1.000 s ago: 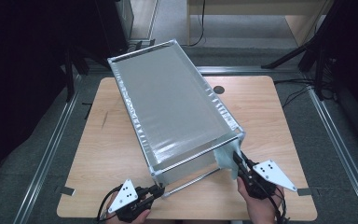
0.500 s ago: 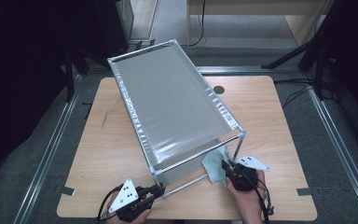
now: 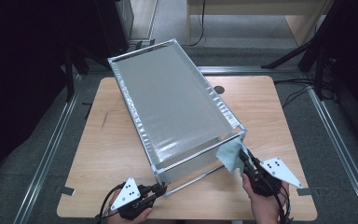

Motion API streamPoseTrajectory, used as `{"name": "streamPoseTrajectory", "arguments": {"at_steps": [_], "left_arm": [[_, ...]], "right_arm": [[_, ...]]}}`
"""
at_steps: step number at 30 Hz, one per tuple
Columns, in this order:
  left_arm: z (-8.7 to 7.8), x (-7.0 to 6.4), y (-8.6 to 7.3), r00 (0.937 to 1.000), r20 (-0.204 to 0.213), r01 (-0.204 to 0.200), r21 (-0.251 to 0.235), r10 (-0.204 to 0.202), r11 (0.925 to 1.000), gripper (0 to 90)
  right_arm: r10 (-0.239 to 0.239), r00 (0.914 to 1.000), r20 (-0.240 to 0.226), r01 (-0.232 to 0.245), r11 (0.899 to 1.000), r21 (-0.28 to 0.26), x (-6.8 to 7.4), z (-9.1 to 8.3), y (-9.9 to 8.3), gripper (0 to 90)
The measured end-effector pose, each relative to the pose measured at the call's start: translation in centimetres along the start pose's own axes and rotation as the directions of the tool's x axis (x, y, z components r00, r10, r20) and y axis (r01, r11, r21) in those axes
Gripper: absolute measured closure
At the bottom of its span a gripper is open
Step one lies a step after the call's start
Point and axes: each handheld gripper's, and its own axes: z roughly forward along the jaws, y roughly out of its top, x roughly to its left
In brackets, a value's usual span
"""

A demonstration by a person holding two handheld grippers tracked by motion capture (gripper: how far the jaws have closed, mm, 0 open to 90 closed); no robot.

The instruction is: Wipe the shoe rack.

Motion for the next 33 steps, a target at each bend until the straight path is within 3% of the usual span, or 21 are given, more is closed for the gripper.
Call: {"name": "streamPoseTrajectory", "arguments": {"at_steps": [3, 6, 8, 10, 14, 17, 20, 23, 26, 29, 33], "left_arm": [[0.3, -0.1, 0.1, 1.0000, 0.001, 0.000, 0.000, 0.000, 1.0000, 80.4], [0.4, -0.1, 0.1, 1.0000, 0.003, -0.004, -0.003, 0.004, 1.0000, 80.5], [0.4, 0.0, 0.1, 0.9999, 0.007, -0.008, -0.002, 0.008, 1.0000, 80.5], [0.4, 0.0, 0.1, 0.9999, 0.007, -0.012, 0.000, 0.012, 0.9999, 80.6], [0.4, -0.1, 0.1, 0.9998, 0.005, -0.018, 0.002, 0.018, 0.9998, 80.7], [0.4, -0.1, 0.2, 0.9997, 0.005, -0.022, 0.005, 0.022, 0.9997, 80.7], [0.4, -0.1, 0.2, 0.9997, 0.006, -0.022, 0.006, 0.022, 0.9997, 80.7], [0.4, -0.1, 0.2, 0.9998, 0.005, -0.020, 0.005, 0.020, 0.9998, 80.7], [0.4, -0.1, 0.1, 0.9999, 0.001, -0.016, 0.003, 0.016, 0.9999, 80.7], [0.4, -0.2, 0.1, 0.9998, -0.007, -0.021, 0.002, 0.021, 0.9998, 80.7], [0.4, -0.2, 0.0, 0.9999, -0.005, -0.016, 0.000, 0.016, 0.9999, 80.7]], "right_arm": [[0.044, 0.9990, -0.009, -0.042, 0.990, 0.133, -1.1, 1.9, -1.7, 81.5], [0.129, 0.9914, -0.023, -0.120, 0.962, 0.244, -2.2, 3.3, -3.2, 81.5], [0.149, 0.9884, -0.029, -0.135, 0.952, 0.273, -2.4, 3.7, -3.5, 81.5], [0.124, 0.9919, -0.028, -0.113, 0.961, 0.252, -2.4, 3.5, -3.2, 81.5], [0.035, 0.9991, -0.024, -0.031, 0.990, 0.138, -1.6, 2.2, -1.6, 81.2], [0.023, 0.9992, -0.032, -0.022, 0.999, 0.031, -1.4, 0.7, -0.2, 80.6], [0.018, 0.9992, -0.036, -0.019, 0.999, -0.035, -1.8, -0.6, 0.9, 80.4], [0.035, 0.9993, 0.014, -0.035, 0.999, -0.036, -2.9, -1.2, 1.6, 80.9], [0.079, 0.9922, 0.096, -0.074, 0.996, -0.046, -4.7, -1.7, 2.0, 81.5], [0.080, 0.9938, 0.077, -0.073, 0.993, -0.091, -5.4, -2.5, 3.3, 81.4], [0.024, 0.9993, 0.030, -0.019, 0.987, -0.159, -4.2, -3.0, 6.3, 81.2]]}}
